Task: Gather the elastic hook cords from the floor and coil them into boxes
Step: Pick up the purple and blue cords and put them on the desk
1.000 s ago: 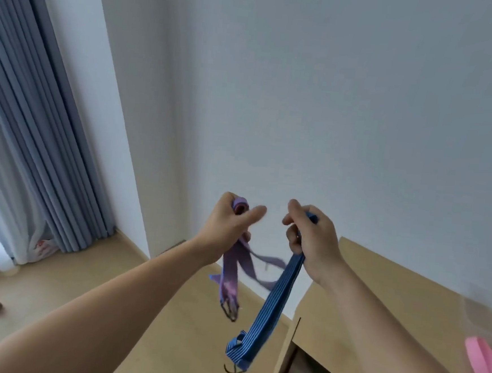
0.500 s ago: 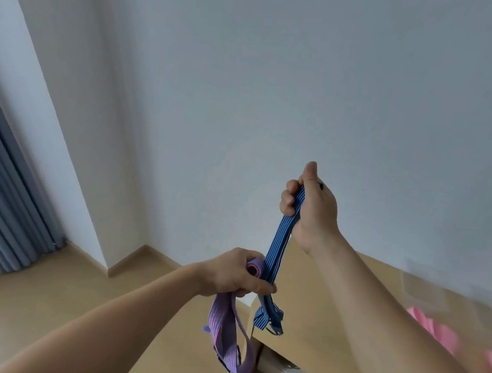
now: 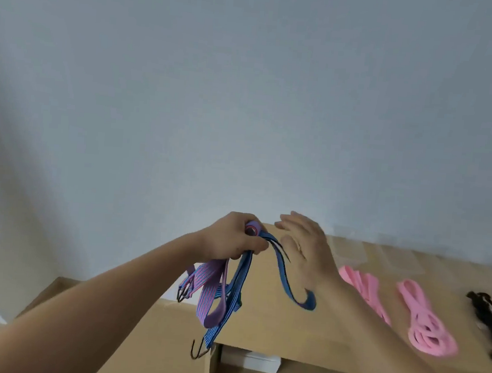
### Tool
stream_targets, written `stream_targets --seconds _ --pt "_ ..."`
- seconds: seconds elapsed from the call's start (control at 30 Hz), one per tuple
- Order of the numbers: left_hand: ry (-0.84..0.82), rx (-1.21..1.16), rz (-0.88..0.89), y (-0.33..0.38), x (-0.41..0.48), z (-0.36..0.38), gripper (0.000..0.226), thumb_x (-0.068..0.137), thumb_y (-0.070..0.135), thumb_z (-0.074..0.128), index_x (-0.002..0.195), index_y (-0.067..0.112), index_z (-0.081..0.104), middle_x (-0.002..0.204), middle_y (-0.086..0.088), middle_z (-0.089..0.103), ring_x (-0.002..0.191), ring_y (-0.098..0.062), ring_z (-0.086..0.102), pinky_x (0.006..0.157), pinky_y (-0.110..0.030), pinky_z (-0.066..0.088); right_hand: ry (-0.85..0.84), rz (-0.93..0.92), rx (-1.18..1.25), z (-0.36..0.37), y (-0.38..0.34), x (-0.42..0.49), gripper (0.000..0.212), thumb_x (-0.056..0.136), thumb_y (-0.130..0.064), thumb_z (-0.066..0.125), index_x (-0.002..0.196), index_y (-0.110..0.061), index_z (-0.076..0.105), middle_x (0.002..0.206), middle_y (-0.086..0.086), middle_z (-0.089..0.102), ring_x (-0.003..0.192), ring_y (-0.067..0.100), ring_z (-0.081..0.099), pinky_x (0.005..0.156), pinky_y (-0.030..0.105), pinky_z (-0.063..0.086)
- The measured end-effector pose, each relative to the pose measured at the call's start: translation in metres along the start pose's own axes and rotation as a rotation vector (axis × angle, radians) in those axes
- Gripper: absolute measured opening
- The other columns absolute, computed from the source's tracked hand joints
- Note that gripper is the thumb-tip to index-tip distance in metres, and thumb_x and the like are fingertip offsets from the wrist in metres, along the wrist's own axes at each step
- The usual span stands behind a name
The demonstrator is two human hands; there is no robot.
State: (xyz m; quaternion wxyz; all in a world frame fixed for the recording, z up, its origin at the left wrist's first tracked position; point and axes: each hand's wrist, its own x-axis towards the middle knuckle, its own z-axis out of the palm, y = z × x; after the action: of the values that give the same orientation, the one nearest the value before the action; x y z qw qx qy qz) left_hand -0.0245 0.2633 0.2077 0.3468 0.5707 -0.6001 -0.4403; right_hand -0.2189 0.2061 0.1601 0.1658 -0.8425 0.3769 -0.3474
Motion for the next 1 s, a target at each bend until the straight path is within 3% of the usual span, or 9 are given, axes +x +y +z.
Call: stream_targets --seconds 0.1,0.23,0.37,0.47,0.53,0.67,0.77,0.87,1.0 --pt "-0.063 0.000 0.042 0.008 0.017 0.005 0.009 0.079 0.011 0.072 0.080 0.010 0.063 0.062 0.000 0.055 0.051 -0.017 0.040 0.050 -0.027 0.035 -0.142 0.103 0.261 -0.006 -0.004 -0.013 0.039 0.094 -0.039 0.036 0.117 -0.028 0.065 0.106 -0.007 0.070 0.103 0.016 0.063 0.092 0.039 0.048" --pt "-0.093 -0.017 0.077 0.012 0.036 0.013 0.010 0.080 0.012 0.072 0.084 0.005 0.065 0.069 -0.008 0.052 0.053 -0.018 0.039 0.050 -0.028 0.035 -0.159 0.246 0.302 -0.012 -0.001 -0.031 0.038 0.090 -0.054 0.045 0.125 -0.042 0.055 0.104 -0.016 0.067 0.102 0.004 0.061 0.095 0.031 0.046" --pt "-0.191 -0.043 0.123 0.016 0.049 0.027 0.029 0.074 0.019 0.074 0.090 -0.002 0.063 0.072 -0.011 0.051 0.054 -0.020 0.038 0.048 -0.026 0.035 -0.065 0.334 0.217 -0.016 0.003 -0.035 0.015 0.098 -0.036 0.049 0.111 -0.039 0.055 0.091 -0.014 0.067 0.086 0.001 0.061 0.080 0.024 0.046" --pt "-0.236 -0.006 0.139 0.011 0.057 0.039 0.022 0.075 0.017 0.077 0.086 0.005 0.062 0.063 -0.002 0.049 0.052 -0.018 0.038 0.047 -0.025 0.034 0.072 0.351 0.241 -0.030 0.004 -0.040 0.026 0.103 -0.017 0.043 0.095 -0.038 0.056 0.067 -0.012 0.059 0.062 0.004 0.056 0.064 0.014 0.042" --pt "-0.293 0.065 0.143 0.004 0.061 0.053 0.021 0.075 0.017 0.078 0.081 0.007 0.060 0.058 0.003 0.046 0.050 -0.017 0.038 0.047 -0.024 0.033 0.168 0.352 0.264 -0.043 0.005 -0.044 0.028 0.101 -0.015 0.043 0.089 -0.036 0.056 0.060 -0.014 0.051 0.056 0.006 0.046 0.057 0.017 0.038" --pt "-0.428 0.088 0.138 0.000 0.064 0.089 0.022 0.077 0.016 0.076 0.073 0.007 0.056 0.068 -0.006 0.050 0.055 -0.019 0.038 0.053 -0.030 0.033 0.320 0.417 0.241 -0.068 0.014 -0.057 0.025 0.099 -0.018 0.041 0.092 -0.037 0.057 0.059 -0.018 0.049 0.056 0.006 0.041 0.057 0.025 0.036" --pt "-0.475 -0.053 0.152 0.015 0.067 0.110 0.019 0.080 0.011 0.073 0.071 0.008 0.056 0.066 -0.009 0.058 0.053 -0.020 0.040 0.053 -0.030 0.034 0.461 0.543 0.167 -0.089 0.029 -0.082 0.029 0.101 -0.024 0.044 0.083 -0.044 0.053 0.066 -0.017 0.057 0.061 0.000 0.051 0.058 0.015 0.042" --pt "-0.461 -0.321 0.143 0.045 0.074 0.134 0.018 0.079 0.007 0.068 0.067 0.009 0.055 0.071 -0.016 0.060 0.048 -0.020 0.038 0.049 -0.027 0.034 0.379 0.632 0.252 -0.097 0.046 -0.112 0.027 0.101 -0.039 0.041 0.079 -0.037 0.057 0.077 -0.014 0.057 0.072 0.012 0.053 0.062 0.008 0.042" --pt "-0.495 -0.485 0.125 0.083 0.085 0.185 0.021 0.084 0.011 0.065 0.064 0.008 0.061 0.062 -0.014 0.055 0.045 -0.019 0.039 0.047 -0.025 0.038 0.276 0.529 0.506 -0.105 0.064 -0.134 0.038 0.094 -0.048 0.044 0.109 -0.018 0.060 0.095 0.004 0.061 0.088 0.019 0.057 0.085 0.030 0.046"
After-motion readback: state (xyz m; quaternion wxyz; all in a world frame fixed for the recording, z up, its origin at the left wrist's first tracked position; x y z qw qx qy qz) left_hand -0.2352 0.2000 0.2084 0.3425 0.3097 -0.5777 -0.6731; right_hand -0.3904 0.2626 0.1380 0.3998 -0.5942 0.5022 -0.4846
